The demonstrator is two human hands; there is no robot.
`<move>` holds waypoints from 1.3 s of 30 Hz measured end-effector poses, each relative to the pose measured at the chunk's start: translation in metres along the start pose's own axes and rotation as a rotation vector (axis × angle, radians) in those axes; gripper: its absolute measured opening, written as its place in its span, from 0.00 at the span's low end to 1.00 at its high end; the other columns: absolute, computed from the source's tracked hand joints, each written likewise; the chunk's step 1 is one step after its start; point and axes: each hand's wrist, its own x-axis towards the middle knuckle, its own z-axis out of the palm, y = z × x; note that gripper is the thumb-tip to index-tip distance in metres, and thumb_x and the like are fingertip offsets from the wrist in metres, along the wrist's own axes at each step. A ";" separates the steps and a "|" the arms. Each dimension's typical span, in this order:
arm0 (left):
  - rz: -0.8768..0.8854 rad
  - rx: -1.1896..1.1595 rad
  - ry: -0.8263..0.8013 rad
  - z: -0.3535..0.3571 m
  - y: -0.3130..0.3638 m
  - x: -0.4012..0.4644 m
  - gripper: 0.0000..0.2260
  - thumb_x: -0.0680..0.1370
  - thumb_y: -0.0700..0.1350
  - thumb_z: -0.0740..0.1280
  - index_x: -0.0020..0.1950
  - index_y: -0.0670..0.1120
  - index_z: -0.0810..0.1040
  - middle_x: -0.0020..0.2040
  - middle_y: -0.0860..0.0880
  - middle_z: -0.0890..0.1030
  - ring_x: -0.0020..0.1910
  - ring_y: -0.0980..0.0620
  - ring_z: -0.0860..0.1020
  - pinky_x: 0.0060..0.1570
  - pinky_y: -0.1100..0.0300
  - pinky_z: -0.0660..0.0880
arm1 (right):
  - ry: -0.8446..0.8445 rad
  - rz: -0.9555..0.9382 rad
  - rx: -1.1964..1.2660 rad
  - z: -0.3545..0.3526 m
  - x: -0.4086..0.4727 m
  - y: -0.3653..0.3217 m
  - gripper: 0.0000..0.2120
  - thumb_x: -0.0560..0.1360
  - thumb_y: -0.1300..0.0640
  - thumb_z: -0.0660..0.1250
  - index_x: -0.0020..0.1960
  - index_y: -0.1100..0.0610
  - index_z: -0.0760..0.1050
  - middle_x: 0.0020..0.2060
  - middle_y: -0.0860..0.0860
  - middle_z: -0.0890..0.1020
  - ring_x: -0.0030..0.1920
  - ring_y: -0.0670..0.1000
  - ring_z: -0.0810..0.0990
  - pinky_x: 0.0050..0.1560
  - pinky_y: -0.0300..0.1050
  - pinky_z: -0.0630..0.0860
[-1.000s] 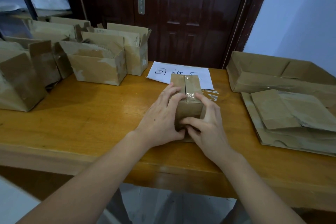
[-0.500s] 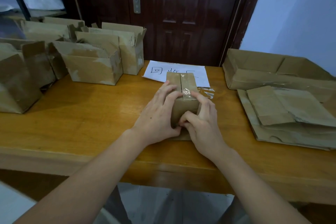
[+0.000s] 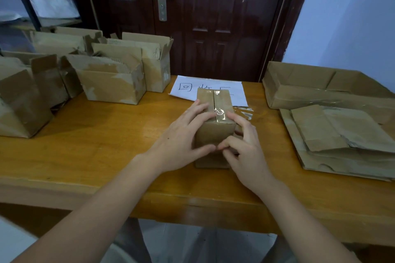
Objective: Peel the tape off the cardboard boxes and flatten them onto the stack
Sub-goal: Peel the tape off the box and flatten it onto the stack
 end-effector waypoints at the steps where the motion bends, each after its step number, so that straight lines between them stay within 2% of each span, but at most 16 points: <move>1: 0.010 0.034 0.026 0.000 0.001 -0.002 0.35 0.76 0.62 0.71 0.80 0.59 0.61 0.83 0.57 0.54 0.83 0.57 0.48 0.75 0.49 0.60 | 0.020 -0.003 0.009 0.002 0.000 0.000 0.05 0.73 0.62 0.73 0.44 0.53 0.81 0.76 0.50 0.64 0.76 0.54 0.62 0.69 0.60 0.72; 2: 0.034 0.065 0.065 0.000 0.003 -0.006 0.33 0.75 0.60 0.72 0.77 0.57 0.64 0.83 0.54 0.56 0.83 0.54 0.51 0.75 0.48 0.61 | 0.035 -0.007 0.015 0.003 0.000 0.000 0.05 0.73 0.63 0.73 0.43 0.53 0.81 0.76 0.50 0.65 0.75 0.54 0.63 0.68 0.59 0.72; 4: 0.118 0.128 0.144 0.003 0.005 -0.014 0.22 0.75 0.56 0.73 0.66 0.54 0.73 0.80 0.48 0.62 0.81 0.49 0.58 0.73 0.49 0.65 | 0.049 -0.011 0.017 0.005 0.000 0.001 0.06 0.73 0.63 0.74 0.43 0.53 0.82 0.75 0.50 0.65 0.75 0.54 0.63 0.69 0.57 0.72; 6: 0.160 0.191 0.156 0.005 0.008 -0.020 0.14 0.75 0.54 0.73 0.58 0.52 0.76 0.76 0.45 0.67 0.78 0.45 0.64 0.71 0.47 0.69 | 0.056 -0.007 0.015 0.006 0.000 0.002 0.06 0.73 0.63 0.74 0.43 0.52 0.82 0.75 0.50 0.65 0.75 0.54 0.63 0.70 0.53 0.70; 9: 0.124 0.236 0.140 0.008 0.012 -0.019 0.14 0.74 0.51 0.76 0.57 0.50 0.82 0.73 0.43 0.71 0.76 0.42 0.67 0.70 0.42 0.71 | 0.079 0.005 0.045 0.007 0.000 0.002 0.06 0.73 0.62 0.74 0.43 0.51 0.83 0.74 0.50 0.67 0.74 0.52 0.63 0.71 0.44 0.66; 12: 0.106 0.267 0.153 0.010 0.017 -0.014 0.08 0.74 0.48 0.77 0.51 0.49 0.85 0.71 0.42 0.74 0.74 0.40 0.69 0.67 0.41 0.72 | 0.107 0.022 0.065 0.008 0.002 0.002 0.07 0.73 0.63 0.74 0.45 0.50 0.84 0.73 0.49 0.67 0.73 0.51 0.63 0.71 0.35 0.63; 15: 0.088 0.242 0.198 0.012 0.019 -0.012 0.03 0.75 0.46 0.75 0.47 0.48 0.85 0.69 0.42 0.76 0.73 0.41 0.71 0.65 0.42 0.73 | 0.107 -0.002 0.077 0.008 0.000 0.001 0.10 0.73 0.65 0.74 0.49 0.50 0.84 0.74 0.50 0.67 0.75 0.51 0.63 0.72 0.42 0.67; 17: 0.075 0.226 0.212 0.012 0.018 -0.011 0.04 0.76 0.46 0.74 0.46 0.47 0.85 0.69 0.42 0.77 0.72 0.41 0.71 0.65 0.43 0.73 | 0.099 -0.008 0.083 0.008 0.000 0.000 0.12 0.72 0.64 0.73 0.52 0.51 0.83 0.75 0.50 0.66 0.76 0.52 0.63 0.71 0.48 0.70; 22: 0.075 0.231 0.200 0.006 0.018 -0.011 0.05 0.78 0.48 0.71 0.48 0.48 0.84 0.68 0.42 0.78 0.73 0.38 0.71 0.67 0.42 0.71 | 0.110 0.046 0.136 0.005 0.002 -0.003 0.14 0.74 0.54 0.68 0.59 0.47 0.73 0.76 0.43 0.65 0.76 0.45 0.63 0.71 0.51 0.70; 28: 0.117 0.212 0.201 -0.002 0.017 -0.011 0.08 0.82 0.51 0.65 0.52 0.50 0.83 0.68 0.44 0.80 0.72 0.40 0.73 0.70 0.43 0.67 | 0.068 0.087 0.116 0.007 0.003 -0.002 0.12 0.77 0.42 0.69 0.55 0.48 0.82 0.76 0.43 0.65 0.76 0.47 0.61 0.71 0.48 0.66; 30: 0.132 0.220 0.189 -0.003 0.016 -0.012 0.07 0.81 0.50 0.67 0.51 0.50 0.83 0.68 0.43 0.80 0.72 0.39 0.73 0.70 0.43 0.67 | 0.086 0.082 0.122 0.007 0.004 -0.003 0.11 0.78 0.43 0.69 0.53 0.49 0.83 0.75 0.44 0.66 0.76 0.47 0.62 0.71 0.50 0.68; 33: 0.141 0.238 0.173 -0.002 0.015 -0.013 0.05 0.77 0.49 0.72 0.48 0.49 0.84 0.68 0.43 0.79 0.72 0.38 0.73 0.69 0.43 0.67 | 0.078 0.086 0.115 0.006 0.004 -0.004 0.05 0.76 0.52 0.72 0.48 0.52 0.83 0.74 0.46 0.66 0.75 0.50 0.63 0.69 0.58 0.73; 35: 0.135 0.237 0.165 -0.001 0.015 -0.014 0.06 0.76 0.50 0.73 0.48 0.48 0.84 0.69 0.43 0.79 0.73 0.39 0.72 0.70 0.44 0.67 | 0.062 0.098 0.106 0.006 0.003 -0.006 0.01 0.76 0.56 0.73 0.47 0.53 0.83 0.74 0.46 0.66 0.76 0.52 0.63 0.68 0.61 0.74; 39: 0.138 0.204 0.159 -0.001 0.015 -0.015 0.10 0.78 0.54 0.70 0.52 0.49 0.86 0.71 0.45 0.77 0.75 0.43 0.70 0.73 0.46 0.66 | 0.053 0.084 0.126 0.005 0.001 -0.007 0.01 0.77 0.58 0.71 0.49 0.54 0.81 0.75 0.48 0.65 0.76 0.53 0.63 0.66 0.62 0.74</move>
